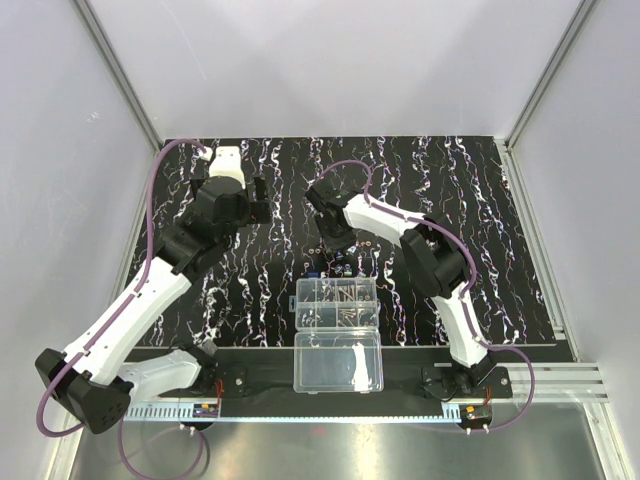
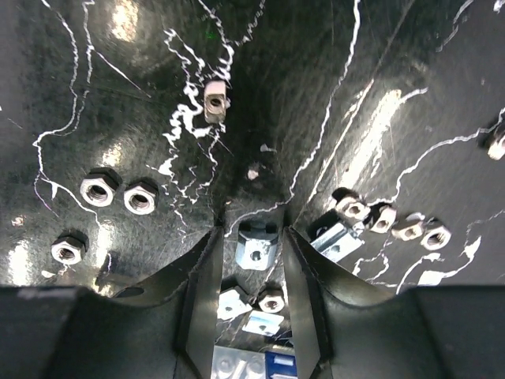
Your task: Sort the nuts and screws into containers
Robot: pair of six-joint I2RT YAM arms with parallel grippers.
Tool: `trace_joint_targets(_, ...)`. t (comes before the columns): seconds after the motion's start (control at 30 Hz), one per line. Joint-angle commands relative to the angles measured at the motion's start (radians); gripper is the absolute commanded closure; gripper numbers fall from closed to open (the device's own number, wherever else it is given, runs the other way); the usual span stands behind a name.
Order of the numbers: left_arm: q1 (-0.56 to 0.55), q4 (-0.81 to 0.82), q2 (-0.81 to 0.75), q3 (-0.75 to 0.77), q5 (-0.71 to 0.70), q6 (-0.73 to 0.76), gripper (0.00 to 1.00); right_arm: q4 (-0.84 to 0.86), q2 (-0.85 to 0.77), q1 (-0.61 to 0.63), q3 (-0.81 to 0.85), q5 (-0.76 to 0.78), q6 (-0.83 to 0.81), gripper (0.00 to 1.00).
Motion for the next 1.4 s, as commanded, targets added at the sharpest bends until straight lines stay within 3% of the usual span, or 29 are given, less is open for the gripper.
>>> trace_joint_targets(0.0, -0.005, 0.048, -0.009, 0.012, -0.029, 0.012, 0.01, 0.026, 0.015, -0.003, 0.027, 0.020, -0.068, 0.57)
trace_joint_targets(0.43, -0.005, 0.046, -0.011, 0.012, -0.022, 0.010, 0.01, -0.008, 0.015, -0.006, -0.071, -0.065, 0.112, 0.62)
trace_joint_targets(0.77, -0.004, 0.046, -0.008, 0.012, -0.036, 0.013, 0.01, -0.094, 0.010, -0.006, -0.078, -0.026, 0.196, 0.64)
trace_joint_targets(1.0, -0.004, 0.046, -0.011, 0.012, -0.029, 0.012, 0.01, -0.111, -0.018, -0.006, -0.111, -0.018, 0.207, 0.60)
trace_joint_targets(1.13, -0.004, 0.045, -0.011, 0.014, -0.042, 0.013, 0.01, -0.091, -0.005, -0.006, -0.114, -0.015, 0.202, 0.65)
trace_joint_targets(1.37, -0.004, 0.045, -0.008, 0.014, -0.035, 0.013, 0.01, -0.080, 0.015, -0.006, -0.085, 0.007, 0.169, 0.65)
